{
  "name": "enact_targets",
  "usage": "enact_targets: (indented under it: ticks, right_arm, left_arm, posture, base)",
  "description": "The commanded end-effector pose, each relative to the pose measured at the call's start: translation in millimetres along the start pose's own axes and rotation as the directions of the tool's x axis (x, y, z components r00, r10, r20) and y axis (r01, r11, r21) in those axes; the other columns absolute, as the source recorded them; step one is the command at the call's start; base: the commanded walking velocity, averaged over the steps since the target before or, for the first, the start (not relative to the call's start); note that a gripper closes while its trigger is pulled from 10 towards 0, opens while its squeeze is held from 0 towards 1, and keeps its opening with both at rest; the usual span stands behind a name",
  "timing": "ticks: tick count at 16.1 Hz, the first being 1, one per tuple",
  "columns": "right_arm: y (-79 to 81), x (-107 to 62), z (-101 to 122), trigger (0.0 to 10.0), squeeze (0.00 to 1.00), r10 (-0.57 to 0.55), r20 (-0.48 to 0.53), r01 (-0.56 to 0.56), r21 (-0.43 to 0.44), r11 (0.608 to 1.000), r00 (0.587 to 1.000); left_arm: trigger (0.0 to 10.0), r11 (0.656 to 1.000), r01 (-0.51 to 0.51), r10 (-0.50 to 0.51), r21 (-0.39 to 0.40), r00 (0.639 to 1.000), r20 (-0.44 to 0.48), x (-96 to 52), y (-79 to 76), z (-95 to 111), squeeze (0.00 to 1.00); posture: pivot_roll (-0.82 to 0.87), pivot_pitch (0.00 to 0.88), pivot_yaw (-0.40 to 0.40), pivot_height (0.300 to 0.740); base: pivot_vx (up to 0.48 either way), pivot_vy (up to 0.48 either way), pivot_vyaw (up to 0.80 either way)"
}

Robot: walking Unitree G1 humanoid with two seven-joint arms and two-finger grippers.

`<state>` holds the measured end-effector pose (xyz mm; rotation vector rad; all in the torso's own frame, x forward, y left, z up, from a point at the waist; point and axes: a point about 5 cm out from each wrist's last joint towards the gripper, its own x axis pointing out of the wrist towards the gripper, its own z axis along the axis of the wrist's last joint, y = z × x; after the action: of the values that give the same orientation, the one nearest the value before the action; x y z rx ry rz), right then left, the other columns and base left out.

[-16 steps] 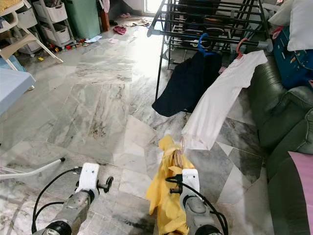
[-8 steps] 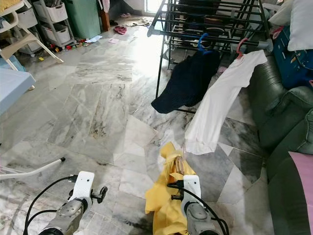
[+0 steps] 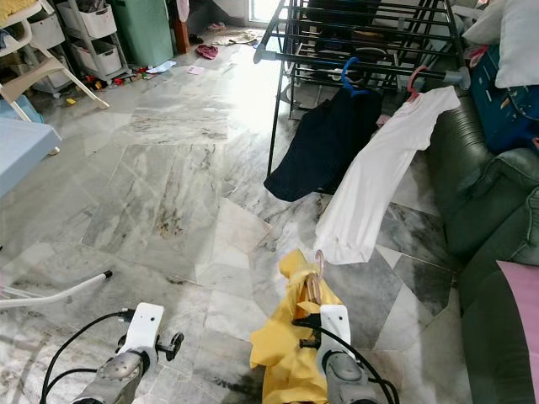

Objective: Hang hanger

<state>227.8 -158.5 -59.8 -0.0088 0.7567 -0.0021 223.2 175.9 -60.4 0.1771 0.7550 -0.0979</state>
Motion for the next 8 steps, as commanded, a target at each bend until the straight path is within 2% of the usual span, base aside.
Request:
enact_targets:
  ticks: [1, 8]
  right_arm:
    - [-1.3, -0.3, -1.5, 10.0, 0.0, -0.003, -0.008, 0.003, 0.001, 1.0, 1.0]
    - [-0.5, -0.3, -1.8, 10.0, 0.0, -0.005, -0.01, 0.005, -0.009, 1.0, 1.0]
  left_arm:
    - [10.0, 1.0, -0.013, 0.013, 0.006, 1.0, -0.024, -1.4, 3.3, -5.6, 0.0]
    - [10.0, 1.0, -0.018, 0.018, 0.007, 0.999, -0.037, -2.2, 6.7, -8.2, 0.0]
  posture:
    - [-0.03, 0.057, -0.026, 0.74]
    - [-0.04, 0.057, -0.023, 0.74]
  base:
    - [0.0, 0.0, 0.0]
    - [0.0, 0.0, 0.0]
